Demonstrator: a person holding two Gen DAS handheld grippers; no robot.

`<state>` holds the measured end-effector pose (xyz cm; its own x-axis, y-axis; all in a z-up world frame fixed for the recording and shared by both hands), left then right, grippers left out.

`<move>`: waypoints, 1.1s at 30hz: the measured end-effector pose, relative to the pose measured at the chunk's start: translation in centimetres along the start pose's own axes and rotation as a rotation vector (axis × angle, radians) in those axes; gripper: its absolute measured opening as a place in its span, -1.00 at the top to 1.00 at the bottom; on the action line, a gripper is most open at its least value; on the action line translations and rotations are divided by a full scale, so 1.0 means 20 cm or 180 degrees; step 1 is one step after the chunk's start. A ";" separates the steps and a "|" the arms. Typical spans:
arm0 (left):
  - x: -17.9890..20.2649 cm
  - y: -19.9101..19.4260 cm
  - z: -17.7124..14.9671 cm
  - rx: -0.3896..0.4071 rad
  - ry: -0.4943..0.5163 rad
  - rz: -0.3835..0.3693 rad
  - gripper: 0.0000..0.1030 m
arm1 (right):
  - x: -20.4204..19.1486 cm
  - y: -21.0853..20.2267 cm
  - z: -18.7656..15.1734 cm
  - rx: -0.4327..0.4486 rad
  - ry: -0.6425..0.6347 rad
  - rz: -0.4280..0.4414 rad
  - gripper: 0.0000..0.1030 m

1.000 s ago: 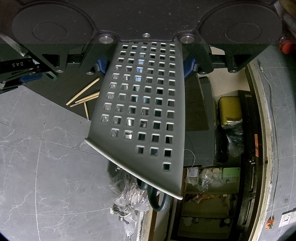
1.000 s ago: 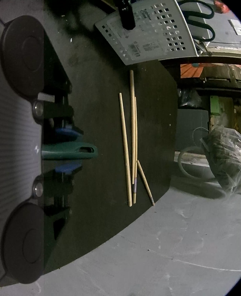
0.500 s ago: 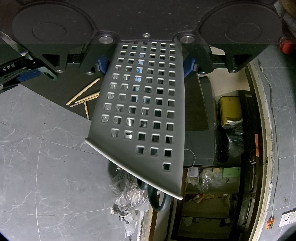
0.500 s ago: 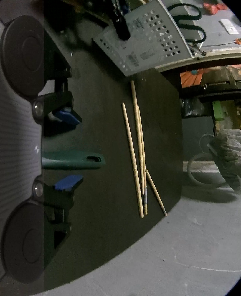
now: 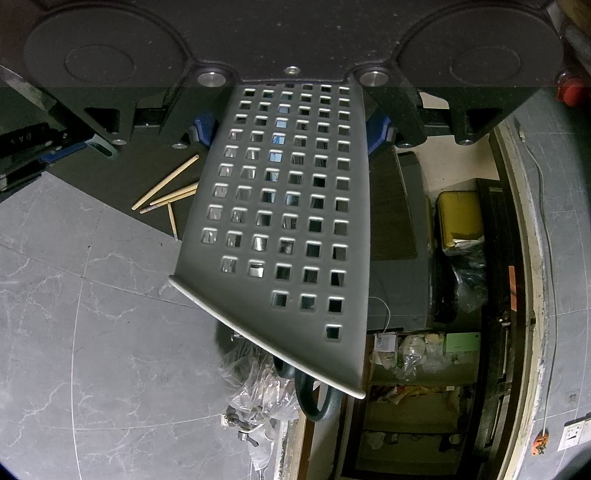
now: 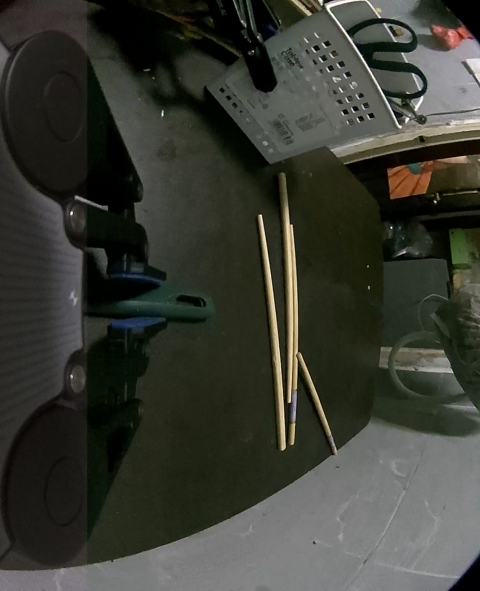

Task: Organize utensils
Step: 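Lift the knife with the right tool off the table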

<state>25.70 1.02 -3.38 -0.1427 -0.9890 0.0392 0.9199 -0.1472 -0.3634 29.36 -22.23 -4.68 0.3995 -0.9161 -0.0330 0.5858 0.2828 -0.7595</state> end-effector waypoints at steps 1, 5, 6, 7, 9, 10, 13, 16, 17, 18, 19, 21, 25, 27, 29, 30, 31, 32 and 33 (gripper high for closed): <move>0.00 0.00 0.00 0.0000 0.0000 0.0001 -0.50 | -0.02 0.00 0.00 0.0007 -0.0084 -0.0079 0.59; 0.00 0.00 0.00 0.0000 -0.0002 -0.0001 -0.50 | -0.13 0.00 -0.02 0.0043 -0.0603 -0.0530 0.59; 0.00 0.00 0.00 0.0000 -0.0002 -0.0002 -0.50 | -0.16 0.00 -0.02 0.0047 -0.0726 -0.0627 0.59; 0.00 0.00 0.00 -0.0001 -0.0001 -0.0003 -0.50 | -0.18 0.00 -0.02 0.0046 -0.0813 -0.0694 0.59; 0.00 0.00 0.00 0.0001 0.0000 0.0000 -0.50 | -0.21 0.00 -0.03 0.0044 -0.0961 -0.0804 0.59; 0.00 0.00 0.00 0.0001 0.0000 -0.0001 -0.50 | -0.23 0.00 -0.03 0.0045 -0.1018 -0.0845 0.59; 0.00 0.00 0.00 0.0002 -0.0001 -0.0002 -0.50 | -0.25 0.01 -0.04 0.0050 -0.1134 -0.0941 0.59; 0.00 0.00 0.00 0.0002 -0.0001 -0.0001 -0.50 | -0.27 0.01 -0.05 0.0055 -0.1243 -0.1017 0.59; 0.00 0.00 0.00 0.0002 -0.0002 -0.0003 -0.50 | -0.28 0.02 -0.05 0.0056 -0.1263 -0.1035 0.59; 0.00 0.00 0.00 0.0001 -0.0001 -0.0002 -0.50 | -0.28 0.02 -0.05 0.0060 -0.1295 -0.1057 0.59; 0.00 0.00 0.00 0.0001 -0.0001 -0.0003 -0.50 | -0.29 0.02 -0.05 0.0064 -0.1327 -0.1078 0.59; 0.00 0.00 0.00 0.0001 -0.0002 -0.0001 -0.50 | -0.30 0.02 -0.06 0.0071 -0.1388 -0.1118 0.59; 0.00 0.00 0.00 0.0000 -0.0001 0.0002 -0.50 | -0.33 0.03 -0.07 0.0099 -0.1555 -0.1242 0.59; 0.00 0.00 0.00 0.0001 0.0000 0.0001 -0.50 | -0.35 0.04 -0.10 0.0140 -0.1732 -0.1363 0.59; 0.00 0.00 0.00 0.0001 -0.0002 0.0001 -0.50 | -0.39 0.05 -0.14 0.0207 -0.1969 -0.1513 0.59; 0.00 0.00 0.00 0.0001 -0.0001 0.0002 -0.50 | -0.41 0.05 -0.17 0.0249 -0.2127 -0.1595 0.59; 0.00 0.00 0.00 0.0003 0.0000 0.0001 -0.50 | -0.43 0.05 -0.19 0.0278 -0.2238 -0.1648 0.60; 0.00 0.00 0.00 0.0004 -0.0001 -0.0002 -0.50 | -0.45 0.05 -0.20 0.0303 -0.2308 -0.1680 0.60; 0.00 0.00 0.00 0.0002 -0.0002 -0.0002 -0.50 | -0.45 0.05 -0.21 0.0319 -0.2328 -0.1680 0.60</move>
<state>25.72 0.96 -3.37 -0.1432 -0.9889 0.0401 0.9200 -0.1479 -0.3628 23.43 -14.84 -7.82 0.3897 -0.5344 0.7501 0.8647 -0.0679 -0.4976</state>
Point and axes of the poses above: each gripper's, at about its wrist camera, not at the fingertips, and y roughly the way its jaws point, x to its right, z to its top, the point moved 7 cm from there along y, roughly the way its jaws point, and after that the axes turned 4 degrees about y, right-handed, at the moved point
